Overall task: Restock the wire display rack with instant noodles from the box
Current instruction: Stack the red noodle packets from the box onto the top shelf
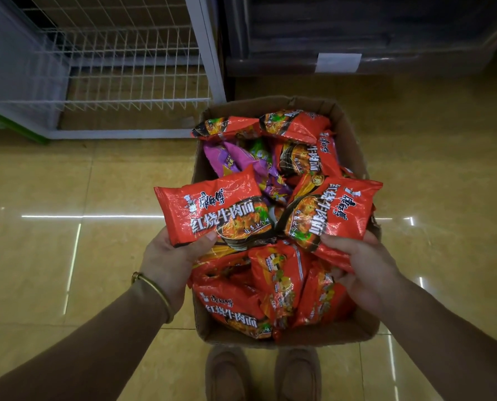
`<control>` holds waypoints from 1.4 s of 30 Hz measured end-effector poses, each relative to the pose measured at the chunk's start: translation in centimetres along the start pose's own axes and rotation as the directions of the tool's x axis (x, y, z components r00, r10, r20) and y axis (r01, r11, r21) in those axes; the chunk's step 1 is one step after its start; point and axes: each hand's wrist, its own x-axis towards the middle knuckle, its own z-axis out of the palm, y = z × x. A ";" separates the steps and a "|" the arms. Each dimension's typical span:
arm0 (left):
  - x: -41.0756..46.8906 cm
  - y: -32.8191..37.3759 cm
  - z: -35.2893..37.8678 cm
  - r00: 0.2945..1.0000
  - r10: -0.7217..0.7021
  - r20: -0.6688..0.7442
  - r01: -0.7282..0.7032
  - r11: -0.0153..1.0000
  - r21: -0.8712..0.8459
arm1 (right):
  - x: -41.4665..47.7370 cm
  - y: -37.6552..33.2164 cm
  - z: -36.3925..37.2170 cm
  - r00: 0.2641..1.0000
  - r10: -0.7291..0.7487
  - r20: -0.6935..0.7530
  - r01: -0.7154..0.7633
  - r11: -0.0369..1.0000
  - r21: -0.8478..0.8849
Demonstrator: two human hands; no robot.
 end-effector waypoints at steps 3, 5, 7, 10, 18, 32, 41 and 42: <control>-0.1 -0.1 0.1 1.000 0.001 0.003 -0.001 1.000 -0.010 | 0.1 -0.3 -0.4 1.000 -0.013 0.013 0.012 0.998 0.065; -0.2 0.0 0.2 1.000 -0.006 0.009 0.006 1.000 -0.021 | 0.0 -0.8 -0.5 0.999 -0.041 0.033 0.038 0.995 0.095; -0.2 0.2 0.2 1.000 -0.019 0.019 0.019 0.999 -0.030 | -0.2 -1.6 -0.8 0.996 -0.078 0.037 0.074 0.993 0.094; -0.5 0.8 0.1 0.999 -0.030 0.035 0.031 0.999 -0.032 | -0.6 -3.2 -1.4 0.982 -0.180 0.056 0.180 0.984 0.011; -0.3 1.5 0.2 0.999 -0.024 0.026 0.024 1.000 0.012 | 0.5 -7.2 -2.9 0.984 -0.051 0.169 0.027 0.989 0.144; 0.8 0.8 0.7 0.998 -0.047 0.029 0.046 0.998 0.049 | 3.1 -2.0 0.2 0.997 -0.042 0.071 0.064 0.937 -0.343; 0.5 2.0 0.8 0.993 -0.071 0.089 0.066 0.996 0.059 | 2.0 -3.0 -1.2 0.992 -0.105 0.065 0.115 0.979 -0.167; 0.4 2.5 0.9 0.993 -0.074 0.092 0.069 0.996 0.065 | 1.4 -3.5 -1.4 0.992 -0.099 0.077 0.109 0.984 -0.144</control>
